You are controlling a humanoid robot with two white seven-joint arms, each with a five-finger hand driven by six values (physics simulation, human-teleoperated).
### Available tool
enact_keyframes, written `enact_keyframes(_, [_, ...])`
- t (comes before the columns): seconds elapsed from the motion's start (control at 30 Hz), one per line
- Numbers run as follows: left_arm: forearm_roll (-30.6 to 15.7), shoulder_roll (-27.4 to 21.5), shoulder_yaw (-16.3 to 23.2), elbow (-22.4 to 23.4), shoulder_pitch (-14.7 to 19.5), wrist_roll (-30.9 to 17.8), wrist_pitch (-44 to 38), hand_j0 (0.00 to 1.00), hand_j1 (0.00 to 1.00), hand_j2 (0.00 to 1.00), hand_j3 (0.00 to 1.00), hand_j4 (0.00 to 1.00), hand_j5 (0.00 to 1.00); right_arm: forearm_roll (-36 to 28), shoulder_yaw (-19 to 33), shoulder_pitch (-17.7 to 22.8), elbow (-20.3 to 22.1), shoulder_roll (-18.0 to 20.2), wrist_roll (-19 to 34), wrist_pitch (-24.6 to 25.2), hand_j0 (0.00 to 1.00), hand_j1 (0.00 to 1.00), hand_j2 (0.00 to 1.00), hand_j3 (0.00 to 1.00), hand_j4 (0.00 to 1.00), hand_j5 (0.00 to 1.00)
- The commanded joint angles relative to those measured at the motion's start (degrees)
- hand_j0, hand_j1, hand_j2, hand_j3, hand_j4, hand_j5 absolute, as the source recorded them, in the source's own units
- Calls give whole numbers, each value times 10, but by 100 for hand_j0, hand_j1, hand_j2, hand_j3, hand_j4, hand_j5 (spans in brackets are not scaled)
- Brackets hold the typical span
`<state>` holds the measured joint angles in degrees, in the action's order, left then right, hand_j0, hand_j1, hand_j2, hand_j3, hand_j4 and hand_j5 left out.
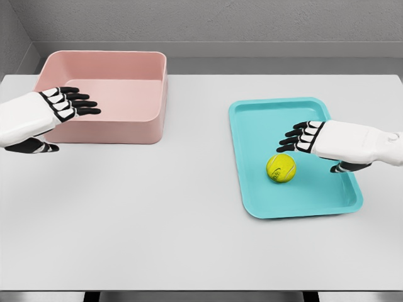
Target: Put the tennis from the blue tray into the pink basket with both arms
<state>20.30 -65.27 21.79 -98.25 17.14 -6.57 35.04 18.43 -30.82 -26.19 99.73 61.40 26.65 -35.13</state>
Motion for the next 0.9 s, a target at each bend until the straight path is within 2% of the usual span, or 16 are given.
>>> enact_keyframes(0.0, [-4, 1, 0, 0, 0, 0, 0, 100, 100, 100, 100, 100, 100, -1, 1, 0, -1, 1, 0, 1, 100, 100, 100, 100, 100, 100])
enact_keyframes(0.2, [-3, 1, 0, 0, 0, 0, 0, 100, 100, 100, 100, 100, 100, 17, -15, -8, -5, -20, -1, 1, 100, 100, 100, 100, 100, 100])
enact_keyframes(0.3, [3, -5, 3, 0, 0, -18, 0, 100, 100, 100, 100, 100, 100, 15, -17, -18, -38, -49, 0, 1, 100, 100, 100, 100, 100, 100])
enact_keyframes(0.4, [3, -9, 3, -1, 1, -66, 0, 100, 100, 100, 100, 100, 100, 18, -25, -38, -80, -80, 41, 1, 100, 100, 100, 100, 100, 100])
enact_keyframes(0.47, [12, -10, 3, -2, 4, -88, 0, 100, 100, 100, 100, 100, 100, 24, -37, -44, -95, -97, 46, 1, 100, 100, 100, 100, 100, 100])
enact_keyframes(0.67, [22, -15, 3, -1, 6, -90, 0, 100, 100, 100, 100, 100, 100, 33, -66, -44, -104, -117, 47, 1, 100, 100, 100, 100, 100, 100])
enact_keyframes(0.77, [21, -15, 4, -1, 6, -91, 0, 100, 100, 100, 100, 100, 100, 47, -67, -44, -124, -140, 47, 1, 100, 100, 100, 100, 100, 100])
enact_keyframes(0.87, [19, -15, 4, 0, 6, -90, 0, 100, 100, 100, 100, 100, 100, 48, -67, -44, -125, -143, 47, 1, 100, 100, 100, 100, 100, 100])
